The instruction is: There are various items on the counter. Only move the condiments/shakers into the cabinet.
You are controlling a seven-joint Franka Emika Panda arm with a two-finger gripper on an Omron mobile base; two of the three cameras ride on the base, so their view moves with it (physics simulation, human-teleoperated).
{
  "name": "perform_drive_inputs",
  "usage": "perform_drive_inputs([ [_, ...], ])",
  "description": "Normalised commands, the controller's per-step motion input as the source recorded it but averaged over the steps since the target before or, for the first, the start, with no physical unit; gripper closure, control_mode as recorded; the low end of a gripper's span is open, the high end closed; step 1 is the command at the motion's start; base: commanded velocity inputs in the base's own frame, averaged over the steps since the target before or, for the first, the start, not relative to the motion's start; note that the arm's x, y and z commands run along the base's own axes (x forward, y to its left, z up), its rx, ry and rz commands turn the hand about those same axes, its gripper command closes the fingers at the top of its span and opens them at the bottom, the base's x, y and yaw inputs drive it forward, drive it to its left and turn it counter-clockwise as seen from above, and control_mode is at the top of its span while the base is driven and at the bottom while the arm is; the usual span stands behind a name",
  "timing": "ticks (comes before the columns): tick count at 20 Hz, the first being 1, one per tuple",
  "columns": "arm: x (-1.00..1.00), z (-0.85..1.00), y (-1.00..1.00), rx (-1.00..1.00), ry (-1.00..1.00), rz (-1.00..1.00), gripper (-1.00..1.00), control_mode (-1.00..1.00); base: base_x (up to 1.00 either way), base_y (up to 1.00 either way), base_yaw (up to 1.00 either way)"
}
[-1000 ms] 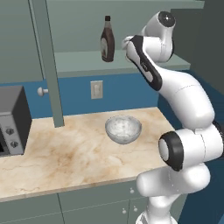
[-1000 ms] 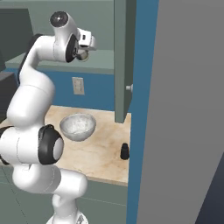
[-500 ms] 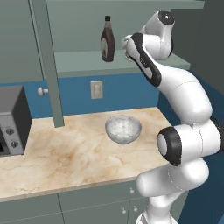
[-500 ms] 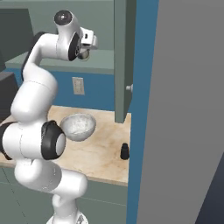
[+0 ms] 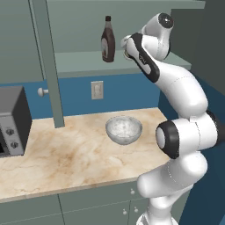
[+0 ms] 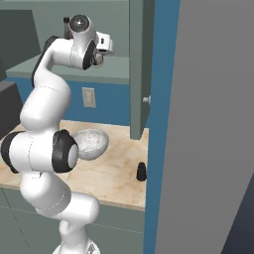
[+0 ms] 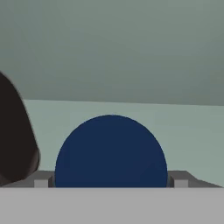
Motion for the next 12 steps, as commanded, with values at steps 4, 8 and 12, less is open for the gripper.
perform_drive_inputs([
  [4,0.33,-0.13,0.0,0.0,-0.02,0.02,-1.0,-1.0,0.0,0.0,0.0],
  [8,0.31,-0.09,0.0,0.0,-0.01,0.0,-1.0,-1.0,0.0,0.0,0.0],
  [12,0.27,-0.08,0.03,0.0,-0.04,0.0,-1.0,-1.0,0.0,0.0,0.0],
])
